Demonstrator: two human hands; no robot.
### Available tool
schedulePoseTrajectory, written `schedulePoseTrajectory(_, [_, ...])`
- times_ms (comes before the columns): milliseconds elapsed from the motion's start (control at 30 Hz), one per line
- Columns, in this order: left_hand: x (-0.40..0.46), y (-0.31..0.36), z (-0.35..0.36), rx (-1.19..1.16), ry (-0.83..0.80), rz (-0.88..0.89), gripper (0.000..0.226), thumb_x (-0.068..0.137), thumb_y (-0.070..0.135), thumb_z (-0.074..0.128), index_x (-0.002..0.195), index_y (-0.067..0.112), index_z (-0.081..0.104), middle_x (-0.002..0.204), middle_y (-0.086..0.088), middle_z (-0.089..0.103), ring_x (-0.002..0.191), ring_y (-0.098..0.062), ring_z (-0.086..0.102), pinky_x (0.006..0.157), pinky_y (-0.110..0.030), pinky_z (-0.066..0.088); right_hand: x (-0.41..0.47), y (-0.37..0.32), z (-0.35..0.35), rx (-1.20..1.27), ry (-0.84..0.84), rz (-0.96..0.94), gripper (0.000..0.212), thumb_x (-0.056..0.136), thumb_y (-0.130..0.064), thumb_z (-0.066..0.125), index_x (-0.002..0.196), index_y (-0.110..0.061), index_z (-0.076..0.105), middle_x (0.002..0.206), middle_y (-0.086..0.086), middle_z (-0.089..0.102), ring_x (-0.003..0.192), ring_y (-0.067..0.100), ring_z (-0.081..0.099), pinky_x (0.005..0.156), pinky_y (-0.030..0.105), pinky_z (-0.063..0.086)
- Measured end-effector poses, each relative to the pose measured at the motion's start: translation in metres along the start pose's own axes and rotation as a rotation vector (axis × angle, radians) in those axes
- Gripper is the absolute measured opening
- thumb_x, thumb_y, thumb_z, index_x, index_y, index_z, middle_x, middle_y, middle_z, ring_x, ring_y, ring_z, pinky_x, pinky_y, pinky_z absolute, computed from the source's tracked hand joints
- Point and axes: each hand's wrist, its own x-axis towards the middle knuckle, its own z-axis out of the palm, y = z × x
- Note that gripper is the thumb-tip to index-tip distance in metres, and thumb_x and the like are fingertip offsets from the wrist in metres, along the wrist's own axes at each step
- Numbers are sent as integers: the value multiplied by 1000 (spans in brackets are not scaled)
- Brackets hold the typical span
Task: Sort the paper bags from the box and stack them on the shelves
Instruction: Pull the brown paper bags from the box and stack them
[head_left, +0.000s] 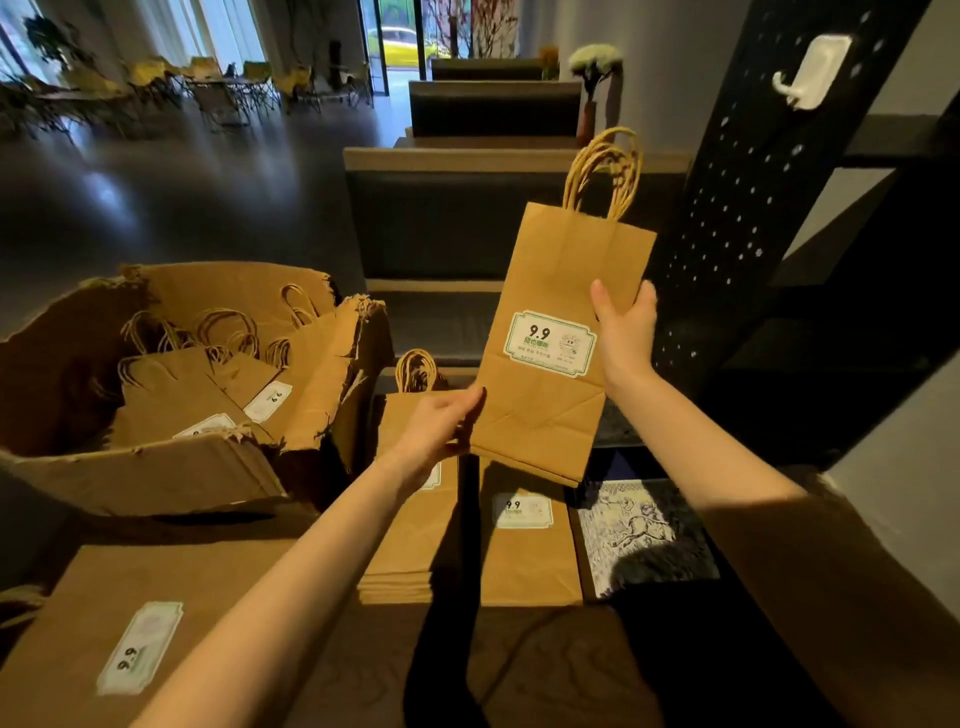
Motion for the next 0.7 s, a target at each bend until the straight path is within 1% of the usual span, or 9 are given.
schedulePoseTrajectory(67, [1,-17,-4,233,-52,51,14,91,21,59,104,17,59,90,-1,63,84,-18,62,71,-27,52,-1,23,-2,-61,-56,71,43,94,-18,56,132,-6,38,126,8,54,116,22,54,96,34,46])
schedulePoseTrajectory(133, [3,-33,-3,331,-63,22,18,88,18,63,104,19,54,90,-3,63,79,-15,63,65,-24,53,-2,46,-2,-131,-119,162,49,94,-19,57,135,-7,33,128,9,53,117,24,53,99,38,45])
schedulePoseTrajectory(267, [12,-71,2,494,46,-69,24,83,22,70,95,14,51,93,-11,66,84,-24,63,75,-38,52,-2,88,-5,-283,-240,311,44,91,-18,59,130,-16,37,113,3,56,105,24,58,92,41,50])
schedulePoseTrajectory(367, [17,-95,10,549,82,-120,27,82,20,72,98,9,52,102,-15,66,95,-30,63,78,-37,50,-9,108,-8,-337,-449,354,27,93,-17,58,115,-28,45,102,-4,60,93,13,60,78,29,49])
schedulePoseTrajectory(433, [22,-107,14,581,72,-154,31,83,17,70,107,4,53,105,-14,64,101,-28,61,80,-33,47,-11,126,-11,-394,-467,427,24,93,-9,55,115,-19,51,100,-2,62,90,13,60,74,27,47])
schedulePoseTrajectory(500, [27,-117,18,659,58,-181,28,85,18,68,104,5,52,97,-10,60,101,-27,60,75,-29,44,-12,143,-13,-487,-456,528,18,92,0,48,108,-1,54,95,12,63,83,22,61,65,29,42])
schedulePoseTrajectory(567, [31,-125,22,737,58,-215,29,86,21,67,103,4,52,99,-12,59,101,-29,58,76,-31,45,-16,156,-16,-576,-454,621,5,91,0,45,95,-3,47,79,12,52,67,20,51,56,26,36])
schedulePoseTrajectory(633, [33,-132,27,792,57,-237,33,86,22,66,107,1,53,107,-15,59,103,-30,57,80,-32,45,-17,167,-16,-628,-447,660,5,91,-4,48,91,-6,43,81,11,46,72,21,45,63,24,37])
schedulePoseTrajectory(700, [33,-137,31,829,43,-242,26,88,18,64,104,1,55,106,-16,61,102,-31,58,75,-29,43,-19,175,-16,-664,-459,662,7,91,-8,49,92,-7,42,77,10,45,65,18,42,57,17,35])
